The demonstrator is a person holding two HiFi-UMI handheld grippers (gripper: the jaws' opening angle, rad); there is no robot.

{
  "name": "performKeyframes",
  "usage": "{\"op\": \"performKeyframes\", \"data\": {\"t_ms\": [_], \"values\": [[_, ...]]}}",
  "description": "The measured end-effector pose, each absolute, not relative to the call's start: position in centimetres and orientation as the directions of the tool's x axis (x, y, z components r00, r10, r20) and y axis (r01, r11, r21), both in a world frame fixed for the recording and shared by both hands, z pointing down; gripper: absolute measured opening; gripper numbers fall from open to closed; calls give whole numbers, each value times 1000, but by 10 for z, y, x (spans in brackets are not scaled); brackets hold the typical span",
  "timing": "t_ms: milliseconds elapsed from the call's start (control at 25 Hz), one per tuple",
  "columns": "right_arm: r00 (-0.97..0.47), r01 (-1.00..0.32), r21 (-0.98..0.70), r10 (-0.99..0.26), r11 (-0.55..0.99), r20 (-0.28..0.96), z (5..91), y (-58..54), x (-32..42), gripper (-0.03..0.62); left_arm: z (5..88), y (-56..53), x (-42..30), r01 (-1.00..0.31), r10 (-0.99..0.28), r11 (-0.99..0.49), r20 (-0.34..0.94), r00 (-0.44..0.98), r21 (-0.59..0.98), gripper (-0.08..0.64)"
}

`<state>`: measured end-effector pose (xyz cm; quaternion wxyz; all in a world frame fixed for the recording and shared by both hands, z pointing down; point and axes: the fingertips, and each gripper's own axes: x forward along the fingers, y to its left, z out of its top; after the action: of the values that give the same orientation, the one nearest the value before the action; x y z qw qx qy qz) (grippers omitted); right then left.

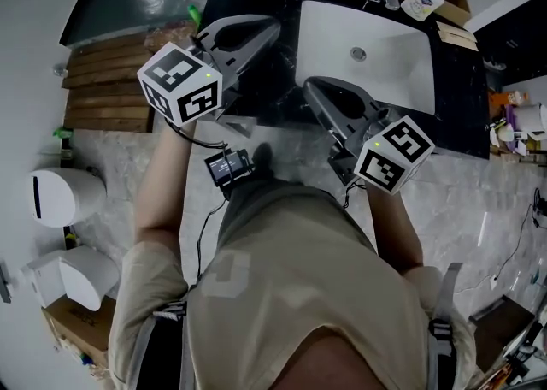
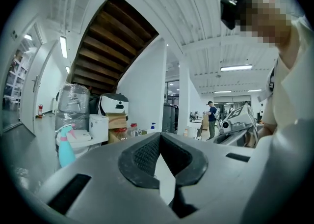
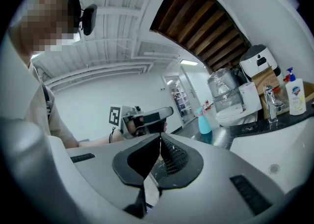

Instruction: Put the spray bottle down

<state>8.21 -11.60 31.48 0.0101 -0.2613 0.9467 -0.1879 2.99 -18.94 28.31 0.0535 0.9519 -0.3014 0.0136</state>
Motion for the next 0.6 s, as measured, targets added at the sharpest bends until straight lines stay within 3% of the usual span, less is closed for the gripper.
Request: {"op": "performKeyframes", "data": {"t_ms": [600], "values": [[-901, -423, -322, -431, 847, 51, 306, -64, 97, 21, 264, -131, 47, -629, -634, -763, 15, 773, 153, 9]]}}
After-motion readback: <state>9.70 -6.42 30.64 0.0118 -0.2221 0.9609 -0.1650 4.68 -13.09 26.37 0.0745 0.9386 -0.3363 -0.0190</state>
